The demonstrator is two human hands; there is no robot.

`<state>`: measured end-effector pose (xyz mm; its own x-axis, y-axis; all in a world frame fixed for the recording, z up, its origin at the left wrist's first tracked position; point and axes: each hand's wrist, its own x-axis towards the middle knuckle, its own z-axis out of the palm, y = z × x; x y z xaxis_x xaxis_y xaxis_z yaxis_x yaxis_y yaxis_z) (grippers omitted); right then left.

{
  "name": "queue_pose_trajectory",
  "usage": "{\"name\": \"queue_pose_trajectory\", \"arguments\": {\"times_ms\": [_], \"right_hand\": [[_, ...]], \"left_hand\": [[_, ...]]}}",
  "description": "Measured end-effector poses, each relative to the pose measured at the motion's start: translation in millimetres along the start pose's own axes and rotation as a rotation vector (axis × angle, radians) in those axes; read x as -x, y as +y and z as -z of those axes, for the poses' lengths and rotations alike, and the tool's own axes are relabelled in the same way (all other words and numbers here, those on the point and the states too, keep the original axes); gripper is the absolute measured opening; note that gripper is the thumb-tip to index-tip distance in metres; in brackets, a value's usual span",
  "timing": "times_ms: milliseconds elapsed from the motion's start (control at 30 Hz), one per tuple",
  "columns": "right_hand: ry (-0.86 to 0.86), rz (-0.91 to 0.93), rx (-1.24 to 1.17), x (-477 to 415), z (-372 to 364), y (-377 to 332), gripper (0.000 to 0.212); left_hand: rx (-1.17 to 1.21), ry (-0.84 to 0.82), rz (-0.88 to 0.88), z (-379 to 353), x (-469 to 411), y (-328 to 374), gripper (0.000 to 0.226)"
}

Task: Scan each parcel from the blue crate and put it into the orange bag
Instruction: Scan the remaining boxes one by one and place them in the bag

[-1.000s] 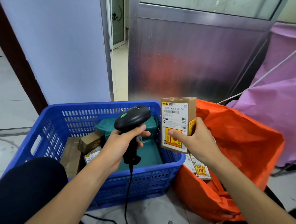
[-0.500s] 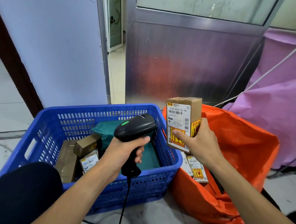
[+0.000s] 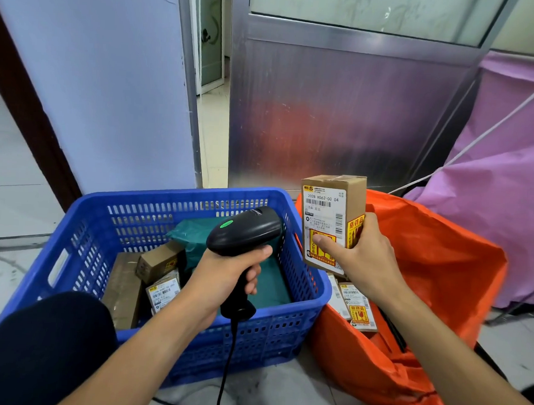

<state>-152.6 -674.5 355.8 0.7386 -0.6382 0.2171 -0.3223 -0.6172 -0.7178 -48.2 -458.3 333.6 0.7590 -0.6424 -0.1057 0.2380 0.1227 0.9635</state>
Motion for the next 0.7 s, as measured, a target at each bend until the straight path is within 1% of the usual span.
{"name": "queue_pose_trajectory", "arguments": {"times_ms": [333, 433, 533, 700], "right_hand": [[-0.005, -0.008, -0.004, -1.3, 1.7, 0.9, 0.061], [-0.014, -0.021, -0.018, -2.0, 8.9, 2.6, 0.057], [-0.005, -0.053, -0.007, -1.4, 18.4, 9.8, 0.054], [0.052, -0.167, -0.036, -5.6, 35.6, 39.4, 0.053]], "left_hand": [[0.001, 0.001, 0.003, 0.3, 1.1, 2.4, 0.014], [0.0, -0.001, 0.007, -1.1, 2.5, 3.2, 0.011], [0.002, 0.001, 0.012, -2.1, 2.6, 2.3, 0.009], [0.0, -0.001, 0.028, -12.9, -3.3, -2.2, 0.015]]}}
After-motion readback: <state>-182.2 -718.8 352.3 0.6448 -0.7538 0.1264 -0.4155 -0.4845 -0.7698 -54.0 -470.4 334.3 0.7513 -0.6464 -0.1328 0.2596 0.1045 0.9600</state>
